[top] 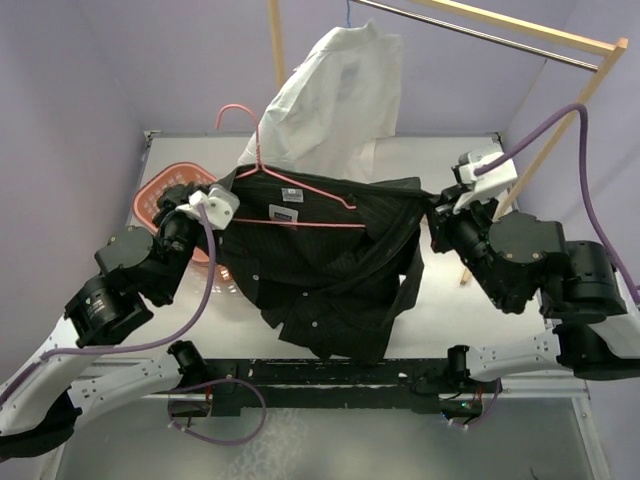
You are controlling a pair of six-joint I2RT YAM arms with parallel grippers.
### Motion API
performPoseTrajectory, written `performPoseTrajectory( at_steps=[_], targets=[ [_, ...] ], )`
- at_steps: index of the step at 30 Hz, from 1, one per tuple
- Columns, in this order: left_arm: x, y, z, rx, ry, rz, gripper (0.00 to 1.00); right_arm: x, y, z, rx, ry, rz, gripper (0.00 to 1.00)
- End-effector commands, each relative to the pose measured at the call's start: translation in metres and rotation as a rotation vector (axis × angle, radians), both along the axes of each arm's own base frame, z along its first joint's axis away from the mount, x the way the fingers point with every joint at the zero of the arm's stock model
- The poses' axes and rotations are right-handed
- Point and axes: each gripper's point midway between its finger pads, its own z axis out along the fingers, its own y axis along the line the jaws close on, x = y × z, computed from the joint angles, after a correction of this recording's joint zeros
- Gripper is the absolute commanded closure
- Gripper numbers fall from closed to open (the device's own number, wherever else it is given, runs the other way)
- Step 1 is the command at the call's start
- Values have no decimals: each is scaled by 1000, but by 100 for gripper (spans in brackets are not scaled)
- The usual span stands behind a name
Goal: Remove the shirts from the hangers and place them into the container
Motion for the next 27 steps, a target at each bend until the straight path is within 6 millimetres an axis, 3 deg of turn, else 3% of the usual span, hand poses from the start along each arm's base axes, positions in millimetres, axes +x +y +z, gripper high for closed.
performPoseTrajectory(
  at_steps=[1, 5, 9, 15, 20, 23, 27],
  targets=[
    [-22, 78, 15, -62, -11, 309, 100, 15, -54, 36, -26, -118, -298, 100],
    [-32, 92, 22, -79, -22, 332, 100, 15, -74, 49, -17, -152, -393, 100],
    [-44, 94, 29, -119, -34, 244, 100, 14, -89, 55, -8, -173, -419, 100],
    [-49, 101, 24, -79, -49, 246, 100, 15, -82, 60, -39, -179, -398, 100],
    [-44, 97, 14, -59, -26, 257, 100, 18, -61, 67, -56, -187, -370, 100],
    [-40, 86, 13, -97, 12, 223, 100, 18, -28, 47, -45, -155, -218, 99],
    [-33, 69, 7, -137, 79, 201, 100, 9, 15, 13, -10, -63, -27, 71]
  ],
)
